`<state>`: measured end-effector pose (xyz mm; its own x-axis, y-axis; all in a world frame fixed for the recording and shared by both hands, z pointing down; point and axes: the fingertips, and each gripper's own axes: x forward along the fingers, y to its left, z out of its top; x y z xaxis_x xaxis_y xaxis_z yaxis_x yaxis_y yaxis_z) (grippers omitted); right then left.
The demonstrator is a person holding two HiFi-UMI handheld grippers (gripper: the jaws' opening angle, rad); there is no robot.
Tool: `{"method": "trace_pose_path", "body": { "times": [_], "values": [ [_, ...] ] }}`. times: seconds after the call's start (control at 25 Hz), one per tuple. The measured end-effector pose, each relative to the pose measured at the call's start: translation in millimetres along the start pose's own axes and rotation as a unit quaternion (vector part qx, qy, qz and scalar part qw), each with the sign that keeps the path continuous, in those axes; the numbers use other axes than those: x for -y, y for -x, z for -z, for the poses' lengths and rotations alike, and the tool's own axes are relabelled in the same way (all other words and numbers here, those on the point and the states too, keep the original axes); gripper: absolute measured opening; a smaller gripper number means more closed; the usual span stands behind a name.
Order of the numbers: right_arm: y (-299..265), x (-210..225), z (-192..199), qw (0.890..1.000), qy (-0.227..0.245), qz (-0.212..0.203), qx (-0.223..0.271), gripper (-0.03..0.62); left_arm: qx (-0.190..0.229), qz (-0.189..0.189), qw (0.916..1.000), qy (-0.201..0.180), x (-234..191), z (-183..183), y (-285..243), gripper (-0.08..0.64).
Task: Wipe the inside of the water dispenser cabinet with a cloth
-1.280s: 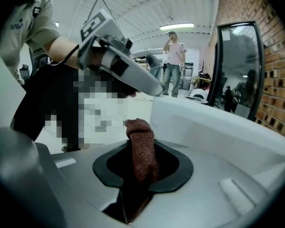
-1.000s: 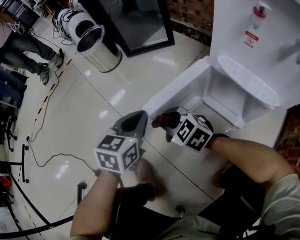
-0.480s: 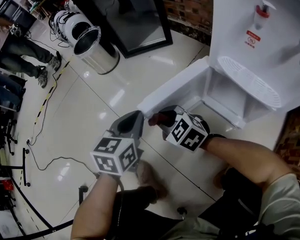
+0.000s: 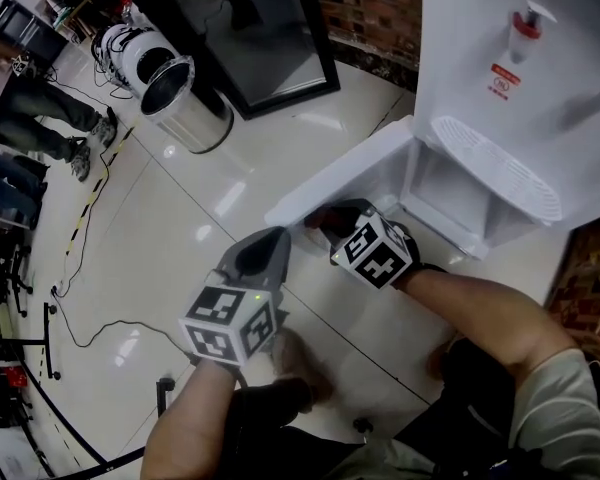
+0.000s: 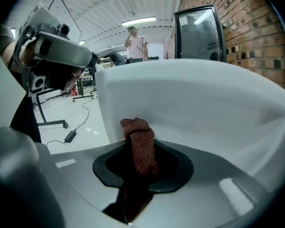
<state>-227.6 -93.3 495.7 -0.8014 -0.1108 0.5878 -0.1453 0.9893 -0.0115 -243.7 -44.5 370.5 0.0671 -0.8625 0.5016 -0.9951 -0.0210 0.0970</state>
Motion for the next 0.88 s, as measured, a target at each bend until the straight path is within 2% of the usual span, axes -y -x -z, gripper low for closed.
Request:
{"method": "trace_pose_path", "body": {
  "times": [0.16, 0.28, 0.48, 0.56, 0.64, 0.8, 0.88],
  "values": [
    [-4.8, 3.5, 3.4, 1.000, -0.006, 0.002, -0.002, 0.110, 0.031, -0.052, 0.9979, -0.023, -17.3, -19.6, 4.4, 0.003],
    [-5.6, -5.6, 0.8, 1.000, 0.007, -0.011, 0.004, 0.110, 0.028, -0.081, 0.9960, -0.027, -29.8, -21.8, 2.6, 0.003],
    [-10.2, -19.0, 1.5, 0.999, 0.006, -0.031, 0.009, 0.110, -0.017, -0.078, 0.9965, -0.025, -32.5, -4.7, -9.7, 0.003],
    [-12.2, -17.2, 0.8, 0.999, 0.002, -0.031, 0.013, 0.110, -0.022, -0.082, 0.9961, -0.026, -31.6, -2.7, -11.2, 0.000],
    [-15.2, -11.5, 2.0, 0.999, -0.014, -0.026, 0.014, 0.110, -0.020, -0.082, 0.9962, -0.021, -32.1, -3.3, -11.4, 0.000],
    [-17.0, 11.1, 8.1, 0.996, -0.091, -0.005, 0.009, 0.110, -0.017, -0.082, 0.9964, -0.014, -31.9, -3.5, -12.0, 0.000],
    [-16.0, 18.8, 13.1, 0.994, -0.110, 0.006, 0.007, 0.110, -0.017, -0.082, 0.9964, -0.014, -32.0, -3.5, -12.0, 0.000]
  ]
}}
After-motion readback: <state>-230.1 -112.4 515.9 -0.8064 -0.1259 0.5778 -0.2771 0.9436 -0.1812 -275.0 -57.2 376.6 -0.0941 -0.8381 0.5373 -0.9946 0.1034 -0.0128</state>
